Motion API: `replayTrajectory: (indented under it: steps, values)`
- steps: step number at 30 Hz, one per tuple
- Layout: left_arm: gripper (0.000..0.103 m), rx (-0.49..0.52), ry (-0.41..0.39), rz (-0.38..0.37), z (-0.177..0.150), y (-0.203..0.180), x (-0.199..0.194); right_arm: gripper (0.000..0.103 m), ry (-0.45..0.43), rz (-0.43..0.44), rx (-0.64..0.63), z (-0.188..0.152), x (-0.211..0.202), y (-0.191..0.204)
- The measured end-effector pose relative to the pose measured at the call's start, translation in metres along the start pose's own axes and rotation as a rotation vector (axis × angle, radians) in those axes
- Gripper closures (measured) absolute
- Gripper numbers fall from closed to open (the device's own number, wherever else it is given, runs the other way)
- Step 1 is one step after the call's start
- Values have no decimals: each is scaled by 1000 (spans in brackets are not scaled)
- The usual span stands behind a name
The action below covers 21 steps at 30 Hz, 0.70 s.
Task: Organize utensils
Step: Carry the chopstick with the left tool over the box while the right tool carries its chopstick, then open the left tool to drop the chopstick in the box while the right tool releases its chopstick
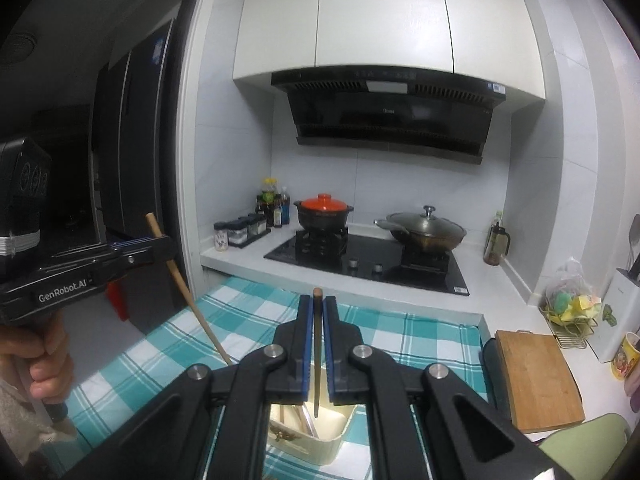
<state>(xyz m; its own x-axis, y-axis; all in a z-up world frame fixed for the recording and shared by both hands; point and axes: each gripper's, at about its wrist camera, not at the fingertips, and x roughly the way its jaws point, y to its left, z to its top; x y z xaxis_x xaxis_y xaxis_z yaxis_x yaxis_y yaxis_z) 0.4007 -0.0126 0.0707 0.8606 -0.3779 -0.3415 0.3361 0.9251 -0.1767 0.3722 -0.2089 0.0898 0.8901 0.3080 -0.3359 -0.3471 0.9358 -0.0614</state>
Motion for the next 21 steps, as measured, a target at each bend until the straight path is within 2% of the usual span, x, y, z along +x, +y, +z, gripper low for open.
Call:
replayTrajectory:
  steps: [10, 15, 18, 19, 20, 21]
  values:
    - [98, -46, 309, 30, -41, 12, 116, 98, 293, 10, 77, -37, 107, -32]
    - [98, -54, 383, 54, -52, 16, 150, 98, 400, 31, 126, -49, 149, -41]
    - [97, -70, 401, 58, -54, 20, 163, 97, 424, 40, 157, -52, 168, -44]
    - [90, -77, 399, 62, -54, 21, 164, 97, 422, 38, 170, -53, 172, -46]
    - [74, -87, 396, 68, -52, 23, 166, 97, 420, 32, 180, -53, 176, -48]
    - [64, -98, 390, 79, -51, 25, 167, 95, 417, 31, 191, -53, 180, -50]
